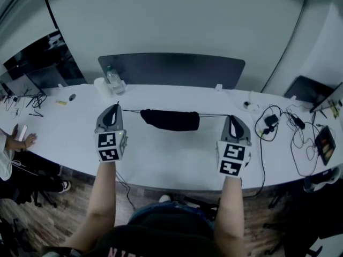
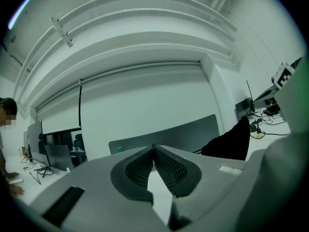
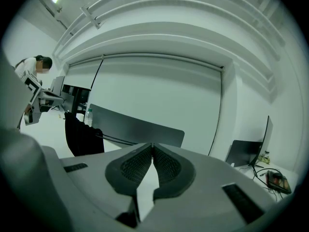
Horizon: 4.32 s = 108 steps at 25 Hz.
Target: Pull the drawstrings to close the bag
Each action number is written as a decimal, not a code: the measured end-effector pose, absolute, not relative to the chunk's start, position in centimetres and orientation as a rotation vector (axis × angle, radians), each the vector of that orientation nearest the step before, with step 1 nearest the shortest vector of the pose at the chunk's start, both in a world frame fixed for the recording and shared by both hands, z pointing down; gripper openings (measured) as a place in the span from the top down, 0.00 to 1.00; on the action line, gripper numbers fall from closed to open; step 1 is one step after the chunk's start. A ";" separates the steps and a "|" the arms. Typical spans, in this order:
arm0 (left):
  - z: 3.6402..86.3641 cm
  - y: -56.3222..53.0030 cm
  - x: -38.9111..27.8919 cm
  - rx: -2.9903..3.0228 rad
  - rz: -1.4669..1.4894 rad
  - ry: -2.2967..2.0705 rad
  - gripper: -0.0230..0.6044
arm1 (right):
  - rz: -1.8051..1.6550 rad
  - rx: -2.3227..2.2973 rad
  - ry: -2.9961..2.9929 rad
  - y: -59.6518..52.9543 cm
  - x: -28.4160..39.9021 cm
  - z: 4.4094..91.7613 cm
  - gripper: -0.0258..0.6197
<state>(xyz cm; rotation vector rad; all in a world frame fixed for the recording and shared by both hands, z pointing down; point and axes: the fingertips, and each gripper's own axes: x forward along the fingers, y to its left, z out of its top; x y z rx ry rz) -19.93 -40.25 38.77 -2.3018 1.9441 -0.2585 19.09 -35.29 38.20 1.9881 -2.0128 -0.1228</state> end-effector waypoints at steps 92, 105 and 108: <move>40.3 -45.3 -30.7 -2.105 -0.362 2.245 0.94 | -0.060 2.081 -1.771 -39.8 23.9 39.0 0.95; 37.2 -44.8 -29.2 -2.169 -0.199 2.184 0.94 | -0.120 2.113 -1.895 -39.7 21.1 34.0 0.95; 36.8 -44.5 -28.3 -2.193 -0.175 2.160 0.94 | -0.119 2.105 -1.916 -39.5 20.2 33.9 0.95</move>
